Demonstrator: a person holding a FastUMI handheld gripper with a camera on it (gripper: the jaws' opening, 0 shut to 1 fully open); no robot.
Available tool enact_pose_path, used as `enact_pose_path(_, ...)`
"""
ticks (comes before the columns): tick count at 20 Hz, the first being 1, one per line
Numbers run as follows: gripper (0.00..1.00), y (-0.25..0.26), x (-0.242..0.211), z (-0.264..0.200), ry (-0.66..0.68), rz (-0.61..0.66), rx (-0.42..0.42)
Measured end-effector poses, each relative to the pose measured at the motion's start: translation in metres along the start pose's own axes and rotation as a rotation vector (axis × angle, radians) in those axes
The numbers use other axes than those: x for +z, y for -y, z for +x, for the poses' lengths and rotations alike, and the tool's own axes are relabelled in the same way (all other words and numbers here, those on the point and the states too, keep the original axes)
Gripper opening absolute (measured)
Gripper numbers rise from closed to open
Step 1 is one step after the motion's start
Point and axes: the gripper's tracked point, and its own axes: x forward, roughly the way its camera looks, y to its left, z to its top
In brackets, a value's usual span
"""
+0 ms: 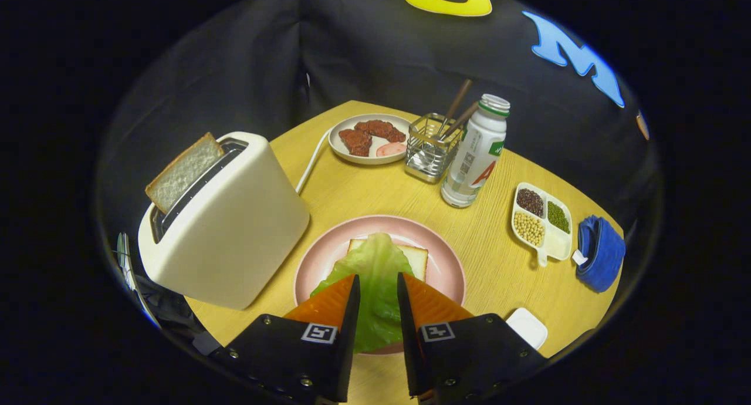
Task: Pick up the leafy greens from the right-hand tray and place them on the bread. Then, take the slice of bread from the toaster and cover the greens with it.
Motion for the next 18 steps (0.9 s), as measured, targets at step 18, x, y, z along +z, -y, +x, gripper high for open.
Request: enact_pose_path(18,0.38,-0.145,0.014,-0.103,0.695,0.096,-0.186)
